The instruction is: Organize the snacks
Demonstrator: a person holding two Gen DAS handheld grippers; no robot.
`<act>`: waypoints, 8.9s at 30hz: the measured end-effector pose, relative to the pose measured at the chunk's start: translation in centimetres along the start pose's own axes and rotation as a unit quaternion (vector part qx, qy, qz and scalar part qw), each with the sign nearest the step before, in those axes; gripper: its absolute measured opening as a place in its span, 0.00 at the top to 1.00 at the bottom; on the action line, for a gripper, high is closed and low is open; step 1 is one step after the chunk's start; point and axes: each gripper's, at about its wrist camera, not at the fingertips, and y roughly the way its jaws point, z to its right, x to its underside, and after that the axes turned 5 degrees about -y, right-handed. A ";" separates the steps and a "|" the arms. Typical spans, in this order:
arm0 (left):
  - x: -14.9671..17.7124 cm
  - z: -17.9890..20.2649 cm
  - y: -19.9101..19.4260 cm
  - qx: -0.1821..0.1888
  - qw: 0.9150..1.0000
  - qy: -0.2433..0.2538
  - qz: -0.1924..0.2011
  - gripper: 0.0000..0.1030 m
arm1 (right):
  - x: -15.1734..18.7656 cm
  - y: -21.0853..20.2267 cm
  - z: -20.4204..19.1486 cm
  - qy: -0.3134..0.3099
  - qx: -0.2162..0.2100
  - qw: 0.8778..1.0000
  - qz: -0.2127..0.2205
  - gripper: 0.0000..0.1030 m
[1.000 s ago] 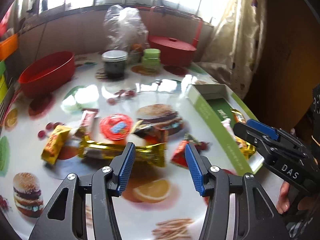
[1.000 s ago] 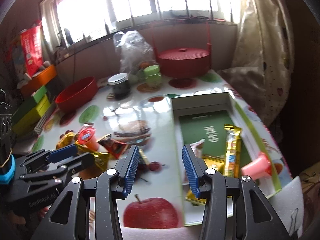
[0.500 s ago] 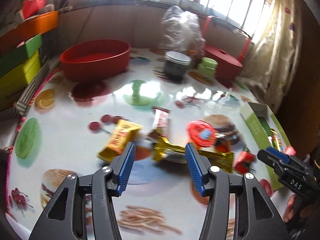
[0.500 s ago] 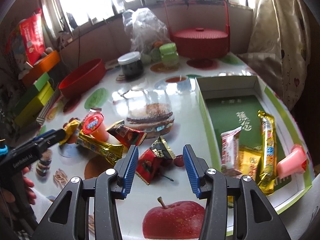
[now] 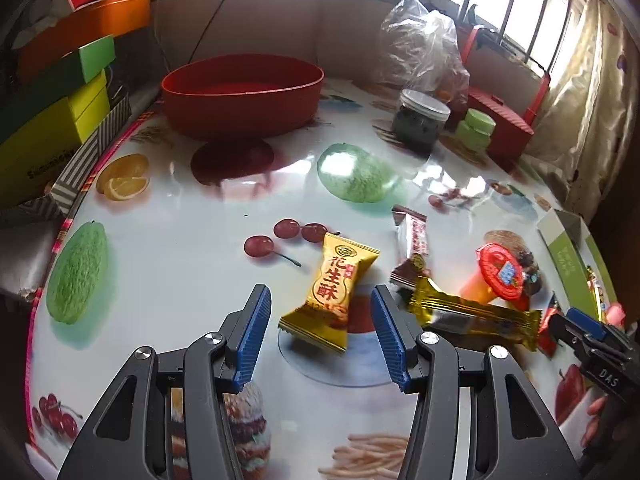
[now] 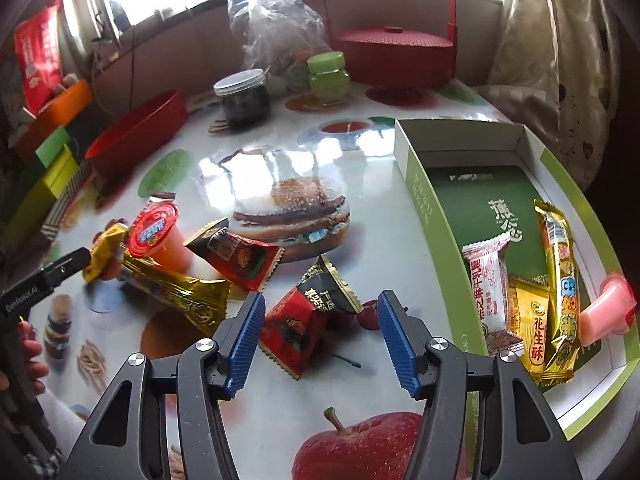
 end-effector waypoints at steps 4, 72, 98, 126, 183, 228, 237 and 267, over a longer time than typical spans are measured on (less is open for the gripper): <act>-0.1 0.1 0.9 0.001 1.000 0.005 -0.010 0.49 | 0.0 0.4 -0.2 -0.006 0.002 1.000 -0.004 0.43; 0.8 1.8 -0.3 -0.029 0.999 0.030 0.026 0.75 | 0.5 -0.9 -1.0 -0.015 0.003 1.000 0.025 0.78; 1.8 2.0 -0.8 -0.009 0.998 0.066 0.011 0.48 | 0.9 -2.2 -1.0 -0.009 -0.017 0.999 0.040 0.78; 2.2 2.0 0.3 -0.025 0.998 0.064 -0.006 0.76 | 0.8 -1.5 -1.5 -0.014 -0.023 0.999 0.030 0.78; 3.2 14.4 -6.0 0.087 0.982 0.167 0.035 0.76 | 1.5 -9.1 2.2 0.019 -0.019 0.995 0.098 0.78; 3.1 28.0 -1.7 0.203 0.954 0.219 -0.023 0.76 | 1.2 -10.8 15.1 0.100 0.059 0.987 0.108 0.78; 3.8 29.9 -0.3 0.205 0.952 0.224 -0.042 0.76 | 1.3 -9.0 17.4 0.109 0.066 0.988 0.089 0.78; 4.5 31.7 2.4 0.196 0.952 0.224 -0.069 0.76 | 1.8 -5.9 18.2 0.107 0.057 0.991 0.060 0.77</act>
